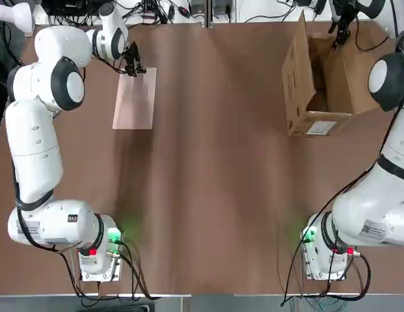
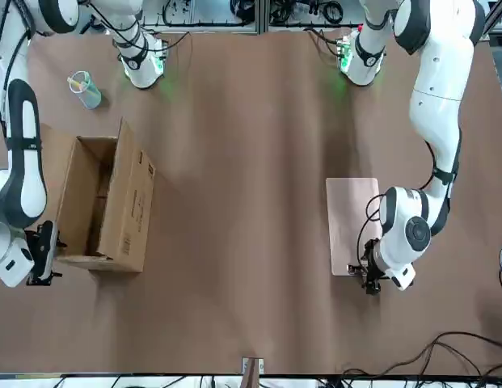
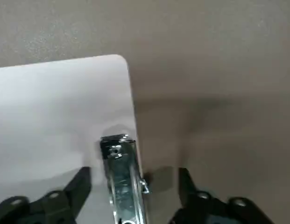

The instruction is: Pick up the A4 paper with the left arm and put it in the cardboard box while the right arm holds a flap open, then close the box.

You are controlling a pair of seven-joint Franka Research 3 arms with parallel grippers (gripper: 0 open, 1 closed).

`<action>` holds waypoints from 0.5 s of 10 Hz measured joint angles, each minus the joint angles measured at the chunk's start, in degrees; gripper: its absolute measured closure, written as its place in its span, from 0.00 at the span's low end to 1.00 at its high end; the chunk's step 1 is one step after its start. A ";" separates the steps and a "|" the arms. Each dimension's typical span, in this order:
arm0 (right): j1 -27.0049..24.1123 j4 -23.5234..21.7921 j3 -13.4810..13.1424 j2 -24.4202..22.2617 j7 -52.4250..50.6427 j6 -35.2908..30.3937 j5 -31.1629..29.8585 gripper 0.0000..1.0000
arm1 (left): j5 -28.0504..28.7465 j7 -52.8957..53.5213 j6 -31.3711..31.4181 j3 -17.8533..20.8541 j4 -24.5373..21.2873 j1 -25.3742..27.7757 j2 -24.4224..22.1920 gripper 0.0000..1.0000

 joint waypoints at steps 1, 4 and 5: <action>-0.02 0.05 0.00 0.00 -0.40 0.01 0.00 0.25 | 0.00 0.04 0.00 0.00 0.11 0.00 0.00 0.33; -0.11 0.39 -0.11 -0.01 -1.24 0.01 0.00 0.41 | 0.01 0.06 0.00 -0.01 0.14 0.00 0.00 0.39; -0.33 0.43 -0.15 -0.02 -1.34 0.01 0.00 0.42 | 0.01 0.06 -0.01 -0.01 0.14 -0.01 0.01 0.39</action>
